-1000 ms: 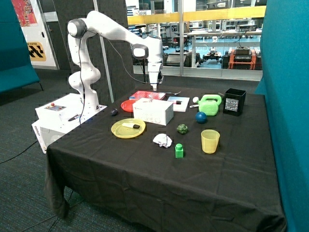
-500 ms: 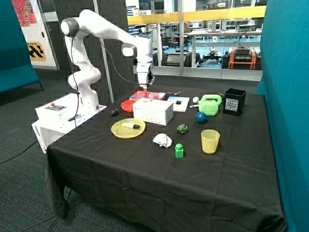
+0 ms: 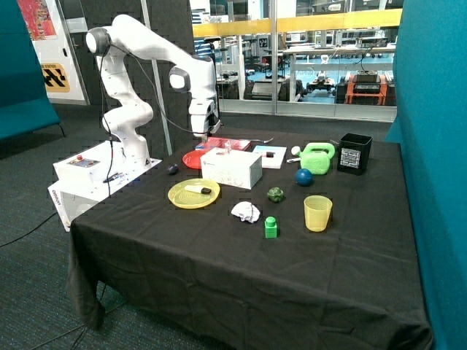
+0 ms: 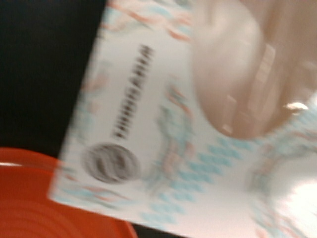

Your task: Put a highlighter on each book

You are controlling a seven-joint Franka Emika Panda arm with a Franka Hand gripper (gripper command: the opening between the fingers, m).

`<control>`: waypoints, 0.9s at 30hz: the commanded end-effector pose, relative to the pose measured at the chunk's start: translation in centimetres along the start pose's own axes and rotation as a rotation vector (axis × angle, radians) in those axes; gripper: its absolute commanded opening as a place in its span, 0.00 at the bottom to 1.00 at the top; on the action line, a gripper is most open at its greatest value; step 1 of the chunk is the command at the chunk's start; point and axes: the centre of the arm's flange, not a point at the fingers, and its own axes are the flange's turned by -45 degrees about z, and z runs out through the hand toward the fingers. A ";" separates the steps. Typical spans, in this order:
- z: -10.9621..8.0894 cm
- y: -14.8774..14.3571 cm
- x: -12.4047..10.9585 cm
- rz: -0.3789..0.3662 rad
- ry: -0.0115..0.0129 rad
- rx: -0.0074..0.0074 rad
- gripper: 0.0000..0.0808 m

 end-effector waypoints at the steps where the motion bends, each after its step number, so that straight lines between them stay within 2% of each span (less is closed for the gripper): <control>1: 1.3 4.0 -2.3 0.034 0.0044 -0.0042 0.60; 11: 3.1 7.5 -3.6 0.080 0.0045 -0.0041 0.60; 27: 5.3 10.8 -3.9 0.123 0.0046 -0.0040 0.59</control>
